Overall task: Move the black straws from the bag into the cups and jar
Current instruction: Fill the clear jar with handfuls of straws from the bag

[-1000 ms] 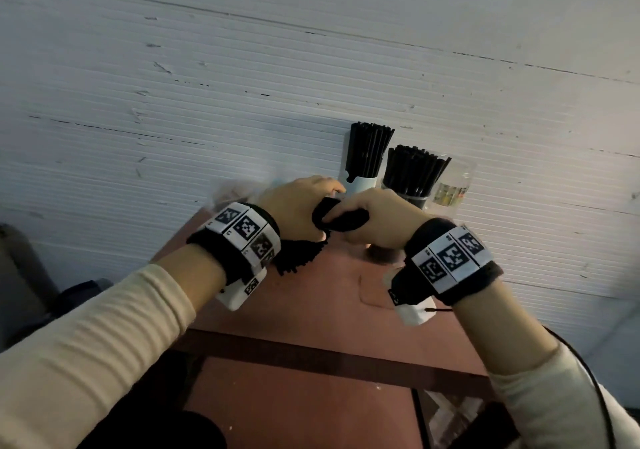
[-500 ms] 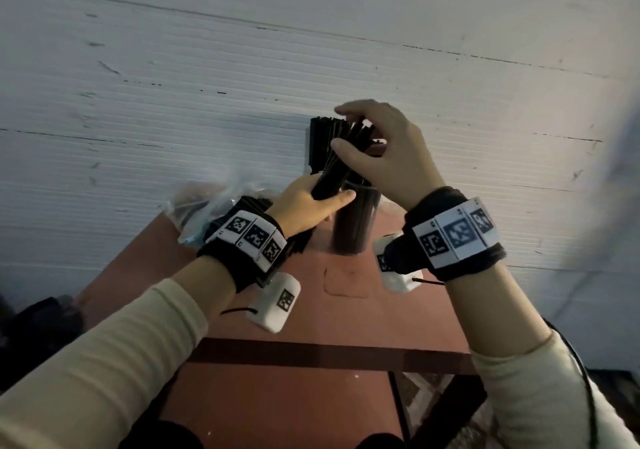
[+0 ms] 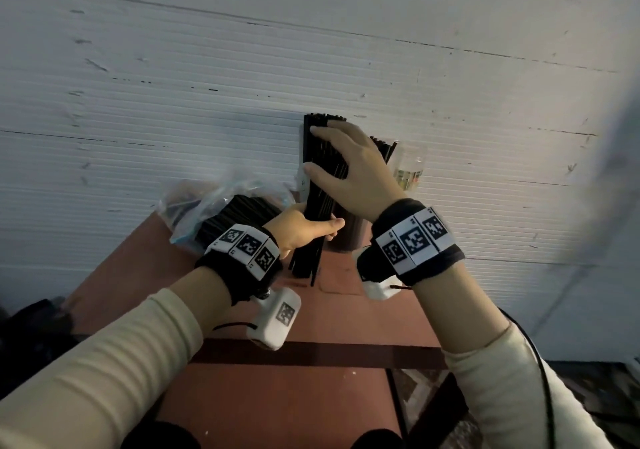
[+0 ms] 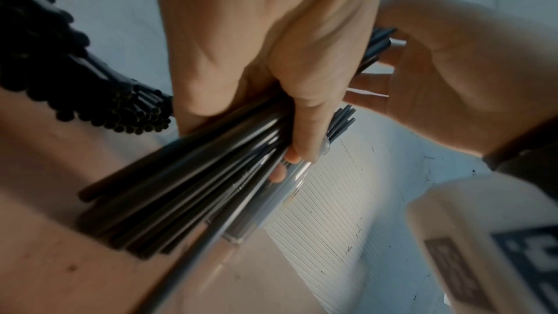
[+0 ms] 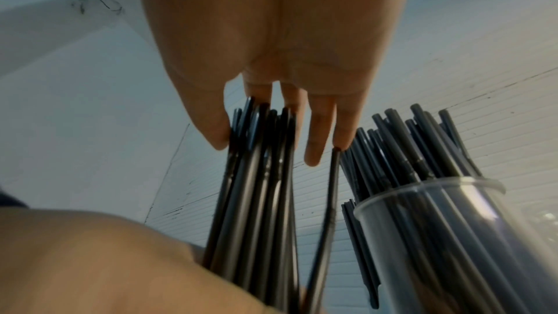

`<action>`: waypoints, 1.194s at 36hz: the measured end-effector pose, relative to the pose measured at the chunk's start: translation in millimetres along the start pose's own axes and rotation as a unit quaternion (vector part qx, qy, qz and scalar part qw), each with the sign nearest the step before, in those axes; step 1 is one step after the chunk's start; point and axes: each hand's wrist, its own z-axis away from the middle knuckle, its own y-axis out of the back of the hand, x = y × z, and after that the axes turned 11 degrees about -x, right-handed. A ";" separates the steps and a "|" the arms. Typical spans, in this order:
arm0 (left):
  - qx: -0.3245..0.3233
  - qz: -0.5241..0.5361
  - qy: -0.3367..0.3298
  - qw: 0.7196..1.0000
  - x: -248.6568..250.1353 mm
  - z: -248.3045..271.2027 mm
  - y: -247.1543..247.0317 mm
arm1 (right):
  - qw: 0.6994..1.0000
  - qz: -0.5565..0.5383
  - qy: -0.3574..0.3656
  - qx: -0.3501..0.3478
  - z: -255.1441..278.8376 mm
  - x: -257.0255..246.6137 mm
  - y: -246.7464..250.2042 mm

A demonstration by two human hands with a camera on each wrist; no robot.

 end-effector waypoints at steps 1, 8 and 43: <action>-0.008 -0.005 0.008 1.000 -2.0 -0.8 1.4 | 1.000 -0.002 -0.005 -0.020 -0.4 2.4 -1.5; -0.054 -0.047 0.096 0.993 -16.7 -9.1 3.1 | 1.000 -0.011 0.014 -0.004 -1.9 4.4 -11.7; -0.081 -0.048 0.116 0.989 -9.7 10.3 13.4 | 0.992 -0.112 0.047 -0.014 11.1 1.5 -15.8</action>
